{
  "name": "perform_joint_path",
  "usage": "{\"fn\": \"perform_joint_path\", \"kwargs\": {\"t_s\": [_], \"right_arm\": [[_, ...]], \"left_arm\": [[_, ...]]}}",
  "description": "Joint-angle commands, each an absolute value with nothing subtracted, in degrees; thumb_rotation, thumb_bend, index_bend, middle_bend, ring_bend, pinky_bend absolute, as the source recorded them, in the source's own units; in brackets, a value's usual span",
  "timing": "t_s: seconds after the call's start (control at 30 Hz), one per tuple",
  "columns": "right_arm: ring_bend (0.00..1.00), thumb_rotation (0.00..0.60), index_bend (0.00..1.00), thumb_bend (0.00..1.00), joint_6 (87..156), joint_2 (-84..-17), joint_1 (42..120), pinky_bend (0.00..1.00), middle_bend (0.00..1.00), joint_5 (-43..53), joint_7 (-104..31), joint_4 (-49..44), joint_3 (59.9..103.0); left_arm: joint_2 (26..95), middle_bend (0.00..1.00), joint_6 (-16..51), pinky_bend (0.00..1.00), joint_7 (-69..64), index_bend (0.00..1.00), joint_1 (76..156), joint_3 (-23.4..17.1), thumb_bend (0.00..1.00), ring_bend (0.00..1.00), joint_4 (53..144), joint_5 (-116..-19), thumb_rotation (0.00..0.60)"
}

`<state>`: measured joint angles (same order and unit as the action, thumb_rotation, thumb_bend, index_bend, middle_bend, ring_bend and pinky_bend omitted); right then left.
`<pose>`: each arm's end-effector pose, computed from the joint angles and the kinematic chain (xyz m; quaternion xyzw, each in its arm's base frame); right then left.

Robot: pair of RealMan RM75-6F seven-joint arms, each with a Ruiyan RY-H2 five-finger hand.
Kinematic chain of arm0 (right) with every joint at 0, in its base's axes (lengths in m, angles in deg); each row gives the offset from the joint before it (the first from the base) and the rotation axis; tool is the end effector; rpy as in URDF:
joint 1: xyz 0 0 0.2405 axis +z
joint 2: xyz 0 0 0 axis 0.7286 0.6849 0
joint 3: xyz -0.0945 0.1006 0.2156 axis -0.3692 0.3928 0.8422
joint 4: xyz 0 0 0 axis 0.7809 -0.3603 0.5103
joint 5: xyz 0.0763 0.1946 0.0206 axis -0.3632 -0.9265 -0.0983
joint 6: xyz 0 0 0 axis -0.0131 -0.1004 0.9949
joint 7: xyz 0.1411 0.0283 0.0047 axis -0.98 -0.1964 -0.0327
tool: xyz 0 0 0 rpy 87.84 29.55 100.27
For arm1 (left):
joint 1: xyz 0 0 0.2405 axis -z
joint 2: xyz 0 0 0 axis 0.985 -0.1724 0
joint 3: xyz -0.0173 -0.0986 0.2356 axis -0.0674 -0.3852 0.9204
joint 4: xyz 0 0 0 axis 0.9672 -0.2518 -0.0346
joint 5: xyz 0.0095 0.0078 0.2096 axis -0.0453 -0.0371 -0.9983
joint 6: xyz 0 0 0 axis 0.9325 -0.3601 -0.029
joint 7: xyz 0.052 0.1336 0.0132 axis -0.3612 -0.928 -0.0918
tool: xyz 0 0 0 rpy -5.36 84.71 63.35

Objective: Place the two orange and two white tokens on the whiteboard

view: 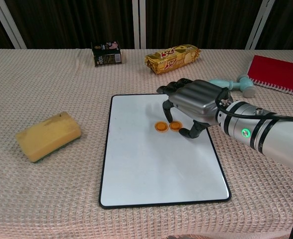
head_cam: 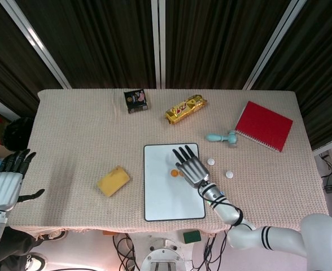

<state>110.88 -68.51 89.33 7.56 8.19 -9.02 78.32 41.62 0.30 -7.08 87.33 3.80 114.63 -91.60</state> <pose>-0.1210 -0.3007 -0.0908 0.8342 -0.2439 0.2904 0.4003 -0.3223 0.1892 0.1514 -0.6374 -0.3621 -0.3322 0.5936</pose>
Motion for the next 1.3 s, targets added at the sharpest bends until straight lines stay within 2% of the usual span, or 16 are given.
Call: {"fn": "perform_joint_path", "kwargs": {"t_s": [0.03, 0.5, 0.9, 1.13, 1.3], "right_arm": [[0.0, 0.6, 0.57, 0.33, 111.05, -68.7, 89.48, 0.0, 0.0, 7.35, 8.24, -8.88, 78.24], [0.0, 0.6, 0.39, 0.33, 111.68, -69.12, 90.33, 0.0, 0.0, 6.57, 8.63, -8.66, 77.57], [0.0, 0.6, 0.11, 0.32, 112.52, -68.1, 90.34, 0.0, 0.0, 6.66, 8.67, -9.8, 76.78], [0.0, 0.6, 0.08, 0.32, 114.53, -66.14, 89.2, 0.0, 0.0, 7.69, 8.4, -12.25, 75.7], [0.0, 0.6, 0.07, 0.32, 121.31, -60.67, 85.21, 0.0, 0.0, 13.4, 4.32, -17.16, 73.66]], "left_arm": [[41.62, 0.04, 0.32, 0.1, -7.08, 0.08, 87.34, 3.79, 0.09, 0.0, 114.57, -91.57, 0.477], [41.61, 0.04, 0.42, 0.1, -7.2, 0.08, 87.33, 3.82, 0.09, 0.0, 114.58, -91.48, 0.479], [41.6, 0.04, 0.42, 0.1, -7.0, 0.08, 87.31, 3.83, 0.09, 0.0, 114.58, -91.52, 0.477], [41.69, 0.04, 0.52, 0.1, -7.22, 0.08, 87.34, 3.85, 0.09, 0.0, 114.61, -91.47, 0.475], [41.56, 0.04, 0.32, 0.1, -6.84, 0.08, 87.24, 3.84, 0.09, 0.0, 114.61, -91.55, 0.476]]}}
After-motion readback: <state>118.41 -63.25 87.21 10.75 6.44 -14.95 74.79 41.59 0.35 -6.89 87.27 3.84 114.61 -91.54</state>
